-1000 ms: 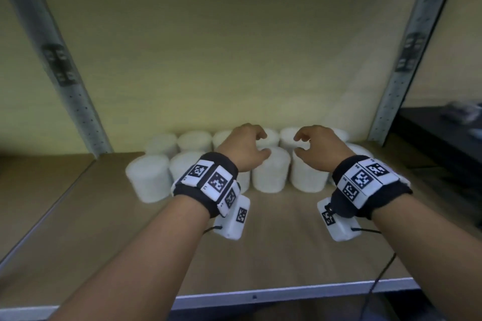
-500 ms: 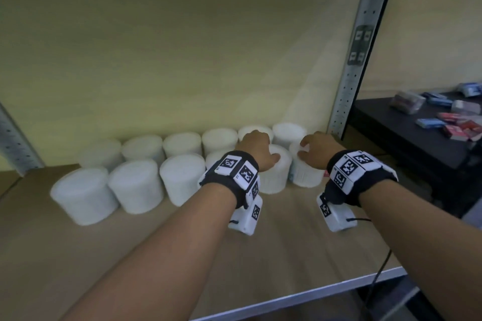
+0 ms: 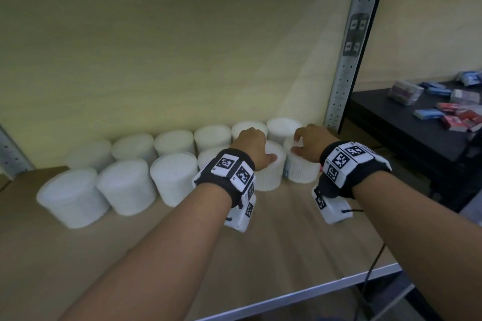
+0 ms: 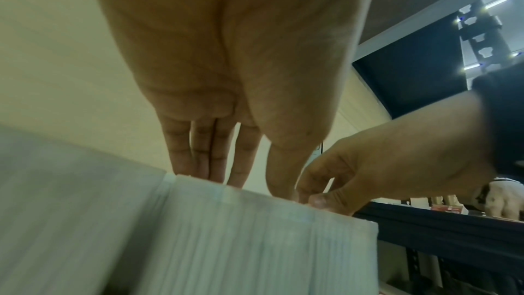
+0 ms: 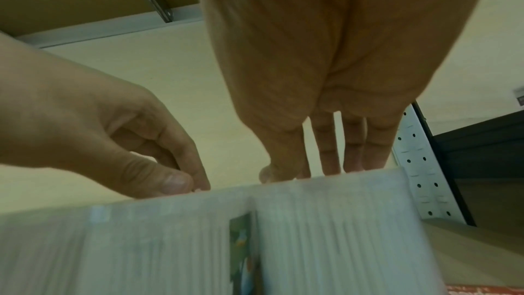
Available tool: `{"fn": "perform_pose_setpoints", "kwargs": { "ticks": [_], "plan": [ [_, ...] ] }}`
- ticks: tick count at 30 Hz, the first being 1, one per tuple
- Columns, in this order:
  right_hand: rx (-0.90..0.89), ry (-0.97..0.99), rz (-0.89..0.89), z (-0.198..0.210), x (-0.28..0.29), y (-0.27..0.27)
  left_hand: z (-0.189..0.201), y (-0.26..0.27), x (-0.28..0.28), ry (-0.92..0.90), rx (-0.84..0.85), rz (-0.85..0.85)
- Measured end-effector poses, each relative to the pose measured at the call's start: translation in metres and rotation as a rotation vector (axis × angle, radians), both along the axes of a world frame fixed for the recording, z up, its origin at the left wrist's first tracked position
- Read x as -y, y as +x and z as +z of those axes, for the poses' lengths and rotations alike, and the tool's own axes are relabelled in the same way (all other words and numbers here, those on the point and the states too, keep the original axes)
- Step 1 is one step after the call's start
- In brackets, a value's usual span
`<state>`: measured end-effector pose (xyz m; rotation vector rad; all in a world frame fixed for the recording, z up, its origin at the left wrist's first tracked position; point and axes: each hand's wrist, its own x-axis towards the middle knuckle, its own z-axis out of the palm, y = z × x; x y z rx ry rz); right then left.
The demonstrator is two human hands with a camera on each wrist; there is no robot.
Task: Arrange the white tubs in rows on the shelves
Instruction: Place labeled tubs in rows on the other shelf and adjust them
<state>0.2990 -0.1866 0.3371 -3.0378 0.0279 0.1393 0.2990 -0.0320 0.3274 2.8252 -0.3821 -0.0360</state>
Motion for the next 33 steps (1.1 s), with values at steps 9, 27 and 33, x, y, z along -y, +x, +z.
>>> {"fn": "perform_pose_setpoints", "kwargs": {
  "ticks": [9,27,33],
  "plan": [
    [-0.008,0.084,0.014,0.001,0.004,0.000,0.000,-0.001,0.002,-0.004,-0.018,0.011],
    [0.001,-0.009,-0.032,-0.009,0.005,0.008,-0.002,0.001,0.003,-0.004,-0.020,0.017],
    [-0.023,0.001,0.010,-0.003,0.008,0.006,-0.002,0.002,0.004,-0.003,-0.024,0.019]
  ]
}}
